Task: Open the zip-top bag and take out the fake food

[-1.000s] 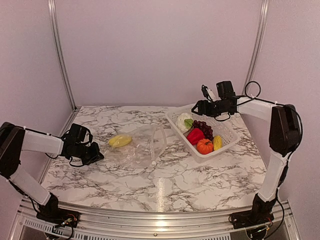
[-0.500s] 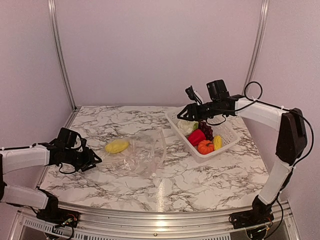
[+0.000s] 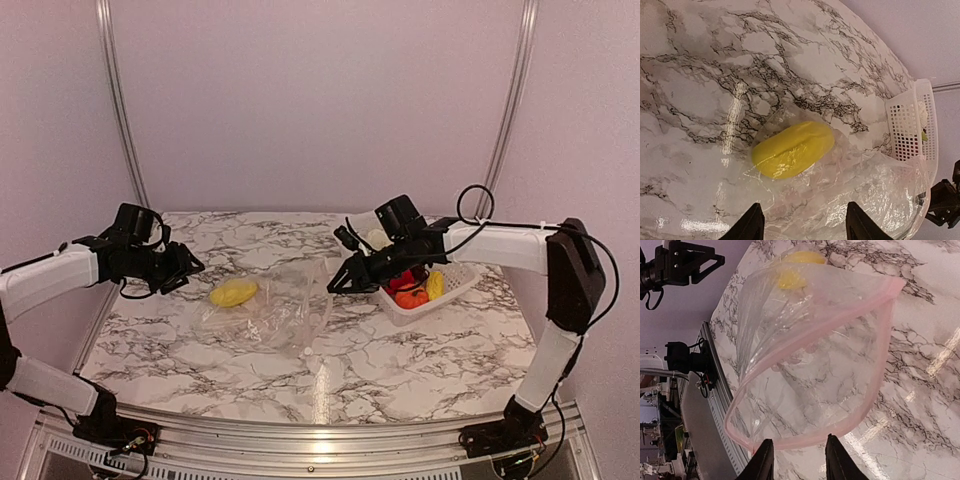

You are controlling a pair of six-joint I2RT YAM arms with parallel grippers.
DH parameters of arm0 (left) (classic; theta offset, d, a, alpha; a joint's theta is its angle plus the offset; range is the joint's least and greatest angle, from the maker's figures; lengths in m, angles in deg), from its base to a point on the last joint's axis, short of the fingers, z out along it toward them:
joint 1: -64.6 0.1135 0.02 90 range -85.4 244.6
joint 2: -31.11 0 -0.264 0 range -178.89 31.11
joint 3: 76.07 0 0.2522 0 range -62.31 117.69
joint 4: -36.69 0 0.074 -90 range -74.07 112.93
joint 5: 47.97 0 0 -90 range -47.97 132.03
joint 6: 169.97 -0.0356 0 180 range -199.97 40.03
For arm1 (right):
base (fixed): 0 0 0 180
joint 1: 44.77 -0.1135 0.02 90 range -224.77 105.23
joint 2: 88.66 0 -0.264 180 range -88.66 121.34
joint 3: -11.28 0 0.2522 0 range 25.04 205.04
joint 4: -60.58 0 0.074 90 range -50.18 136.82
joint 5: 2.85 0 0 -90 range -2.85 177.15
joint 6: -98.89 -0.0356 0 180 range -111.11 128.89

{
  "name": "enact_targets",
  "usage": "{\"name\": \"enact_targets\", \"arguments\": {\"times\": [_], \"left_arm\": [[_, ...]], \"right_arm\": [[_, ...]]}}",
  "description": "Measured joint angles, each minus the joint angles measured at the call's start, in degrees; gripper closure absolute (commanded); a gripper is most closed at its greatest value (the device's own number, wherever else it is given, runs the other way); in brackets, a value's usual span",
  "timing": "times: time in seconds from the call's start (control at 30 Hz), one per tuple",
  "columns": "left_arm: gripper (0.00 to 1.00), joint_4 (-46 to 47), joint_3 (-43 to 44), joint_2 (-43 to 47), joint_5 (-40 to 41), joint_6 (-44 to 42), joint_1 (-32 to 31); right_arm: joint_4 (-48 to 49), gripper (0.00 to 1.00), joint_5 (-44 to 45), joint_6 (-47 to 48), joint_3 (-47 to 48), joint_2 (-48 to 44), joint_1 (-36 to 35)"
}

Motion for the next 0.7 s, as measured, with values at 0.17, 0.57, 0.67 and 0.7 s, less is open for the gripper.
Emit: {"name": "enact_targets", "arguments": {"times": [0.17, 0.57, 0.67, 0.7], "left_arm": [[0.44, 0.0, 10.5, -12.3, 0.6, -3.9, 1.1], [0.47, 1.2, 18.2, -30.9, -0.4, -9.6, 2.5], [0.45, 2.8, 16.9, -32.4, -1.9, -9.6, 2.4], [0.45, 3.4, 16.2, -32.5, -2.4, -9.7, 2.2]], "right_arm": [[0.6, 0.69, -0.1, -1.1, 3.4, 5.2, -2.8], [8.9, 0.66, -1.2, -6.0, 7.3, 17.3, -4.9], [11.4, 0.62, -2.0, -7.2, 8.9, 20.5, -5.2], [12.1, 0.61, -2.2, -7.6, 9.7, 21.5, -5.3]]}}
